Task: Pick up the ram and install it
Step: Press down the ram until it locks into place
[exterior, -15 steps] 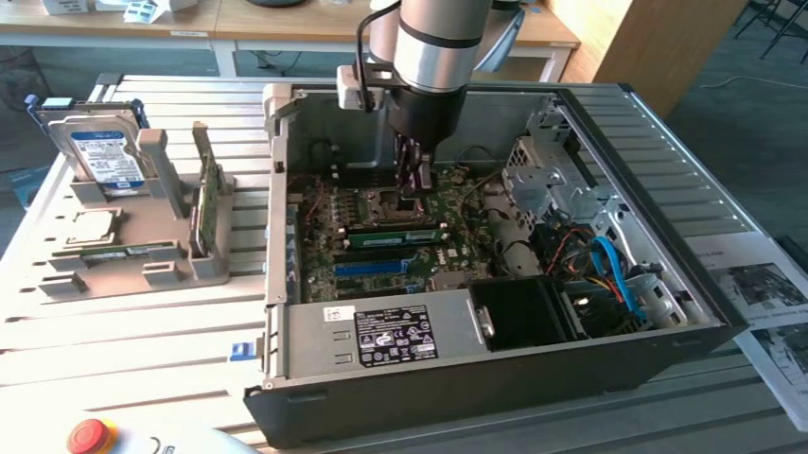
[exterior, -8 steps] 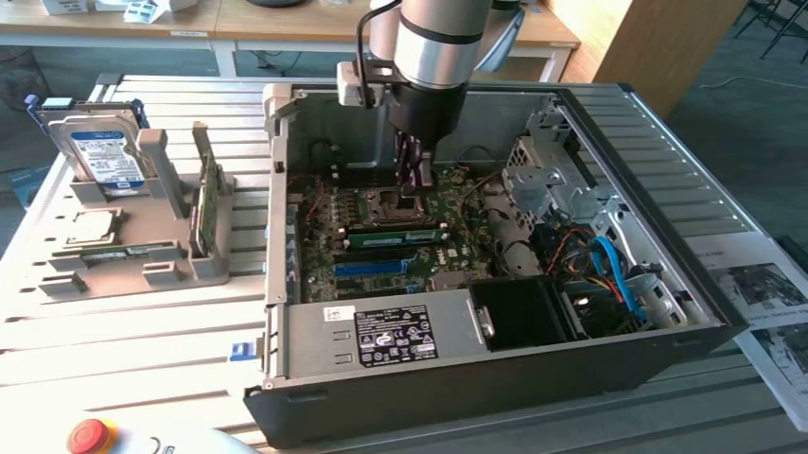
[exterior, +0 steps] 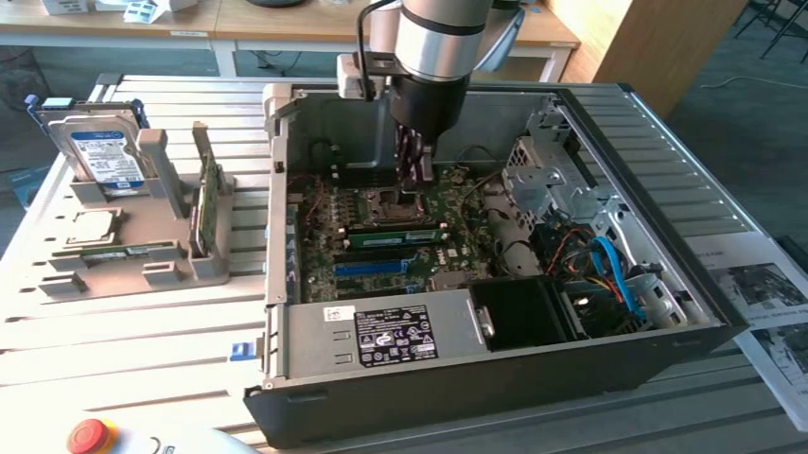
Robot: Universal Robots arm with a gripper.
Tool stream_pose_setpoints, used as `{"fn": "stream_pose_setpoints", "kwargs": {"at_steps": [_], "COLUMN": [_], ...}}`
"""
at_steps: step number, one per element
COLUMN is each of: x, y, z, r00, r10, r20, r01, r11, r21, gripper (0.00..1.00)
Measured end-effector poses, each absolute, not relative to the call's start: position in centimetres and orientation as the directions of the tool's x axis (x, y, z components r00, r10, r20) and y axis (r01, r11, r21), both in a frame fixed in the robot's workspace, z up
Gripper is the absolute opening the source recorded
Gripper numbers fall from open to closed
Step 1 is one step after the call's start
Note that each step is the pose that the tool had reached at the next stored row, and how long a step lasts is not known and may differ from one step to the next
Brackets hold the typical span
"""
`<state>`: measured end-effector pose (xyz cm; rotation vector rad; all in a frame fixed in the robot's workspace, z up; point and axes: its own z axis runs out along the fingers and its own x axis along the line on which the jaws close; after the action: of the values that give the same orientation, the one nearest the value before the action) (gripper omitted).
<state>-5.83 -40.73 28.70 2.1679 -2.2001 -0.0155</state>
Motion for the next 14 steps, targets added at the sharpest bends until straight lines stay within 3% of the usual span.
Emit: {"fn": "stream_pose_setpoints", "kwargs": {"at_steps": [14], "x": [-5.8], "y": [-40.7], "z": [30.6], "r00": [-0.014], "r10": [-0.999], "r20": [0.039], "r01": [-0.999], "r11": [0.016], "r21": [0.046], "gripper": [0.1]}}
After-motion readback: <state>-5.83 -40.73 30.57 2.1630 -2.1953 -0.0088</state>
